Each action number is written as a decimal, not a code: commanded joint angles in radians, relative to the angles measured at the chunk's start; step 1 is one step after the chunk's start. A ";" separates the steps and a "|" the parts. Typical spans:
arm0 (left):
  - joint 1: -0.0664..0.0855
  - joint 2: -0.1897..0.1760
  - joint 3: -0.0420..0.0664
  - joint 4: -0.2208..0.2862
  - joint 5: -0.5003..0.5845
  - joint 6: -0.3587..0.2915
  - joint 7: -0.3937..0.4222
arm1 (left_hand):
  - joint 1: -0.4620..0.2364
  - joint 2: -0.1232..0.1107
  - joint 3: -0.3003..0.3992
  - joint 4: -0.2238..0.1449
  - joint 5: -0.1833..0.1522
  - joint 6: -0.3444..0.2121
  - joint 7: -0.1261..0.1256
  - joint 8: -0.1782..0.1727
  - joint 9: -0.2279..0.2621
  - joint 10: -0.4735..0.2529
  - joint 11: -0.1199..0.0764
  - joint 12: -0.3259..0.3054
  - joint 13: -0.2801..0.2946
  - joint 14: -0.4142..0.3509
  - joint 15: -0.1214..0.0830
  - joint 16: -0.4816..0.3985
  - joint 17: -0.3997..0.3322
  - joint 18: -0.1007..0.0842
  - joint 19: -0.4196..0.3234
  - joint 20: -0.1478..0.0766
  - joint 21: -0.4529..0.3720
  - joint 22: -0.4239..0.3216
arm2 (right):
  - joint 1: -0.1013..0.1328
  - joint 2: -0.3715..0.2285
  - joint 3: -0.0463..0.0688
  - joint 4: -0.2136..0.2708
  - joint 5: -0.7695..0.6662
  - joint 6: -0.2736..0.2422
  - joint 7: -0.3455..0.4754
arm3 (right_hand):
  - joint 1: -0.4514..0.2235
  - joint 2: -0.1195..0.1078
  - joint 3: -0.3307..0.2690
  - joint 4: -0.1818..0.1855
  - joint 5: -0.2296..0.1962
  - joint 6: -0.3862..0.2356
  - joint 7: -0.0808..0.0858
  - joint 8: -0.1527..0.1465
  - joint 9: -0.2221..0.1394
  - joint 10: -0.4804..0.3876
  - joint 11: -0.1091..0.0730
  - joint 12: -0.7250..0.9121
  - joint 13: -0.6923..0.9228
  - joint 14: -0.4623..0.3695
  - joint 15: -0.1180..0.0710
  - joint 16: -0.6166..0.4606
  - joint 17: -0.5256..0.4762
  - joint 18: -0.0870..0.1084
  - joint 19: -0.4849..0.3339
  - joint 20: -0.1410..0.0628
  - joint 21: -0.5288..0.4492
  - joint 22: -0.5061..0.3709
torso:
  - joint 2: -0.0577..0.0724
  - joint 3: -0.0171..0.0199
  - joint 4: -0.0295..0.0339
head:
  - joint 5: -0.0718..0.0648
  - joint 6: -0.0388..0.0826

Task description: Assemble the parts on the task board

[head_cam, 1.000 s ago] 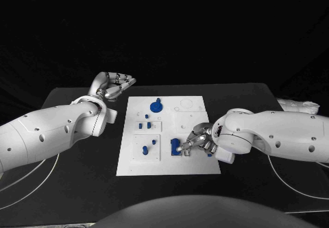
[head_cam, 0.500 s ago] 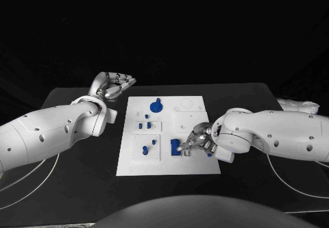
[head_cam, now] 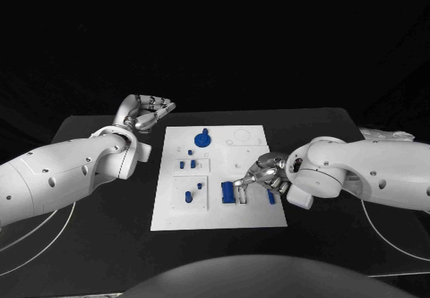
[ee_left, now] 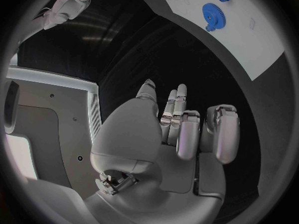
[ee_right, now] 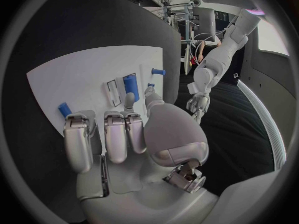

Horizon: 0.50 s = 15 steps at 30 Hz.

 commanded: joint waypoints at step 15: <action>0.001 0.009 0.001 -0.003 -0.001 0.011 0.000 | -0.002 0.010 -0.008 0.001 0.006 -0.001 0.000 0.005 0.002 0.000 -0.003 0.002 0.001 0.084 0.004 -0.002 0.215 -0.009 0.064 0.005 -0.005 0.245 | 0.012 -0.196 -0.004 0.062 -0.225 0.076 -0.143 | 0.008 0.000 -0.009 -0.007 0.009 0.071 0.053 -0.253 -0.337 0.104 0.049 0.003 0.263 0.104 0.054 0.004 0.263 -0.007 0.104 0.056 0.004 0.263 | 0.000 -0.0001 -0.0002 | -0.070 0.000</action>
